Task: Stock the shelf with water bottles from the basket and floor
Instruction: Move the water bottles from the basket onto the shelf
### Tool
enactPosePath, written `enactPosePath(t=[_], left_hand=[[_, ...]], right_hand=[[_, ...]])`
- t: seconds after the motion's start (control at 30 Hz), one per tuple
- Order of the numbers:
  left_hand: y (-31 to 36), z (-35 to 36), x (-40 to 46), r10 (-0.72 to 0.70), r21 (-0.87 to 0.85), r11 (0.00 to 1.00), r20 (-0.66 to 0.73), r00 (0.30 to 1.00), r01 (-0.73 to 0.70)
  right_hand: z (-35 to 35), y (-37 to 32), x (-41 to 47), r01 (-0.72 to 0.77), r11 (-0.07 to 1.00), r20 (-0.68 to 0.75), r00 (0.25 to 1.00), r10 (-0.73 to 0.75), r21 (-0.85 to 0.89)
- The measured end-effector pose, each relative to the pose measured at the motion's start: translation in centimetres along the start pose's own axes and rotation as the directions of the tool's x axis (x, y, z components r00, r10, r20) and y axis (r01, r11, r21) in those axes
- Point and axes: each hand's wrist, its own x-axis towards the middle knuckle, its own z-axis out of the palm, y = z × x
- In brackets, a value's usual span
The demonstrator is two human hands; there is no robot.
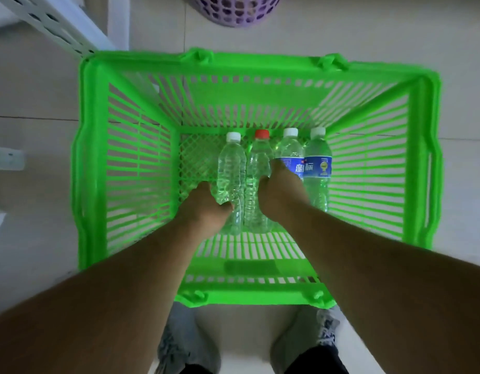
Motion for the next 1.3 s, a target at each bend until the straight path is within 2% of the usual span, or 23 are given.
enactPosePath(t=[0.1, 0.27, 0.4, 0.5, 0.6, 0.7, 0.83, 0.97, 1.1, 1.3], left_hand=[[-0.7, 0.2, 0.6, -0.02, -0.059, 0.998, -0.014, 1.0, 0.02], [-1.8, -0.3, 1.4, -0.081, -0.084, 0.993, -0.033, 0.996, 0.078], [-2.4, -0.6, 2.5, -0.111, -0.158, 0.982, -0.032, 0.993, 0.105], [-3.0, -0.8, 3.4, -0.183, -0.191, 0.965, -0.003, 0.983, 0.179], [-3.4, -1.1, 3.5, -0.2, -0.241, 0.95, 0.013, 0.98, 0.197], [-3.4, -1.6, 2.1, -0.124, -0.335, 0.936, -0.018, 0.992, 0.111], [-1.8, -4.3, -3.1, -0.082, -0.437, 0.899, -0.101, 0.991, 0.029], [1.0, -8.9, -11.3, -0.048, -0.505, 0.862, -0.183, 0.982, -0.052], [4.6, -14.7, -21.7, 0.024, -0.503, 0.852, -0.236, 0.971, -0.143], [8.6, -23.6, -38.3, 0.188, -0.472, 0.825, -0.289, 0.939, -0.31]], right_hand=[[1.4, -0.6, -0.3, 0.013, 0.993, -0.11, 0.994, 0.0, 0.12], [1.7, -1.7, 2.3, -0.041, 0.98, -0.123, 0.99, 0.065, 0.193], [2.3, -2.8, 4.9, -0.086, 0.981, 0.02, 0.996, 0.084, 0.173], [3.2, -3.1, 6.6, -0.091, 0.972, 0.104, 0.992, 0.07, 0.218], [3.9, -2.4, 7.2, -0.047, 0.962, 0.069, 0.997, 0.029, 0.268], [3.0, -2.0, 5.6, 0.0, 0.962, 0.03, 1.0, -0.009, 0.275], [-1.4, -2.6, 0.8, 0.071, 0.95, -0.04, 0.997, -0.062, 0.303], [-8.9, -4.6, -6.7, 0.173, 0.945, -0.119, 0.982, -0.145, 0.279], [-17.5, -7.0, -16.6, 0.263, 0.919, -0.207, 0.956, -0.208, 0.293], [-29.0, -10.9, -33.7, 0.438, 0.814, -0.366, 0.88, -0.301, 0.382]])
